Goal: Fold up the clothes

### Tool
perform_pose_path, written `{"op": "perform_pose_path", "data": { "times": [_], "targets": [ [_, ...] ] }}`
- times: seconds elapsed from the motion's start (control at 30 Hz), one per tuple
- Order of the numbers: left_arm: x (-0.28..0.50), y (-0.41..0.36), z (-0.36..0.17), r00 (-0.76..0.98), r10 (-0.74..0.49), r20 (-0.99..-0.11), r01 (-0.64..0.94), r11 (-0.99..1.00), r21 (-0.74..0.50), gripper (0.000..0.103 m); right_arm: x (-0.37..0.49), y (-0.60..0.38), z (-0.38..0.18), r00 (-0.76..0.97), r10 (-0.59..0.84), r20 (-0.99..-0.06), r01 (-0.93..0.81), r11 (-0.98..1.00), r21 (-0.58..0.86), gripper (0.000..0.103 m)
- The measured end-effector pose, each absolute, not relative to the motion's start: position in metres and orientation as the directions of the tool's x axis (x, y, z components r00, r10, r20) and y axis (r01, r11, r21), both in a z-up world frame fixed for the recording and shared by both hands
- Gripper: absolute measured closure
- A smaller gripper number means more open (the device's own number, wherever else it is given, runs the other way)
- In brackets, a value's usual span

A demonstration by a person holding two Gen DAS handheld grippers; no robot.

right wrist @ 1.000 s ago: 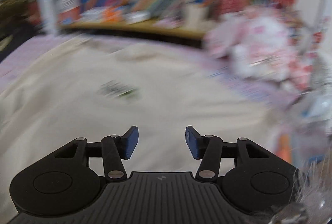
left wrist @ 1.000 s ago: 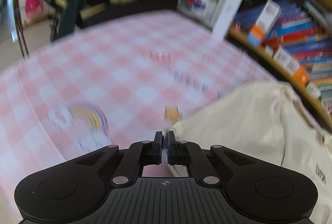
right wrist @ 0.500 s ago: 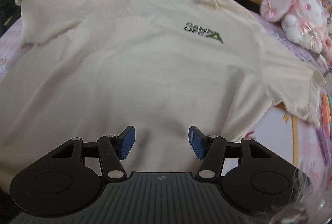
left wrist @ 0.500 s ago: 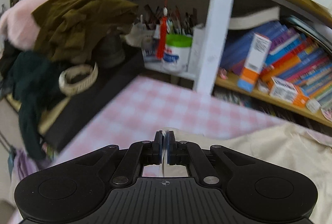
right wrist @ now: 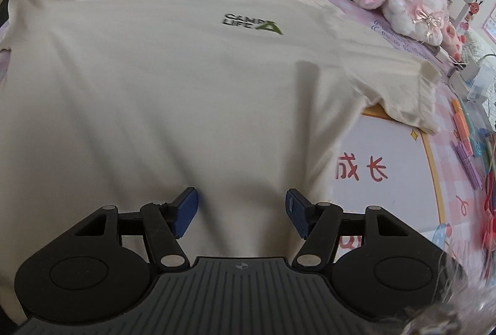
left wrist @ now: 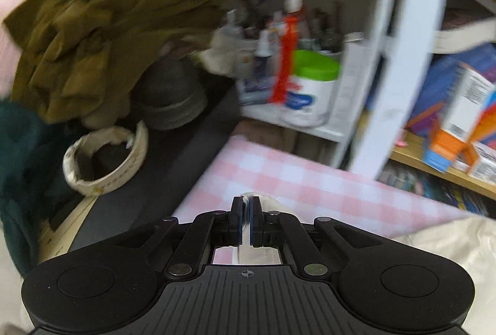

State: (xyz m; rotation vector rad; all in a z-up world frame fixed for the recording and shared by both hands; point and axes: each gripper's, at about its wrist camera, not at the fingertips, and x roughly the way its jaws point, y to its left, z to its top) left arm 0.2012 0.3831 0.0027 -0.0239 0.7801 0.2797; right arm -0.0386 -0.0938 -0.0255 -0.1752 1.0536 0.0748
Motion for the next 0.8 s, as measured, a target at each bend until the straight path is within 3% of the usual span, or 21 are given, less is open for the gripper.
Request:
{"op": "perform_pose_path", "data": {
  "times": [0.07,0.13,0.17,0.27,0.37,0.5,0.6,0.67,0.73,0.8],
  "targets": [
    [0.205,0.388,-0.003,0.655,0.254,-0.712,-0.257,0.961,0.107,0.1,-0.039,-0.093,-0.026,0.49,-0.027,-0.871,-0.139,0.984,-0.108,0.043],
    [0.208,0.393,-0.009,0.633,0.269,-0.726,-0.255,0.958,0.132,0.09,-0.037,-0.096,-0.025,0.486,-0.023,-0.874,-0.129,0.987,-0.098,0.043],
    [0.21,0.396,-0.012,0.623,0.276,-0.732,-0.254,0.956,0.144,0.09,-0.036,-0.099,-0.023,0.487,-0.018,-0.873,-0.122,0.988,-0.089,0.043],
    [0.198,0.383,-0.002,0.673,0.265,-0.691,-0.205,0.964,0.171,0.085,-0.033,-0.112,-0.012,0.5,-0.002,-0.866,-0.091,0.994,-0.055,0.042],
    [0.184,0.355,0.015,0.748,0.123,-0.653,-0.051,0.991,0.128,0.084,-0.028,-0.131,-0.004,0.504,-0.037,-0.863,-0.035,0.997,-0.063,0.043],
    [0.186,0.299,0.017,0.741,-0.099,-0.664,0.163,0.986,0.035,0.084,-0.02,-0.151,-0.003,0.498,-0.055,-0.866,0.052,0.998,-0.033,0.046],
    [0.201,0.244,0.007,0.683,-0.241,-0.69,0.291,0.956,-0.047,0.085,-0.01,-0.155,-0.005,0.494,-0.019,-0.869,0.09,0.996,0.029,0.059],
    [0.215,0.216,-0.005,0.644,-0.288,-0.709,0.331,0.94,-0.081,0.089,-0.002,-0.154,-0.01,0.478,-0.032,-0.878,0.103,0.994,0.02,0.078],
    [0.23,0.192,-0.015,0.606,-0.33,-0.724,0.363,0.924,-0.117,0.097,0.005,-0.153,-0.011,0.48,-0.056,-0.875,0.099,0.995,-0.009,0.08],
    [0.248,0.179,-0.021,0.583,-0.356,-0.731,0.364,0.918,-0.157,0.097,0.015,-0.15,-0.007,0.501,-0.07,-0.862,0.063,0.997,-0.044,0.08]
  ]
}}
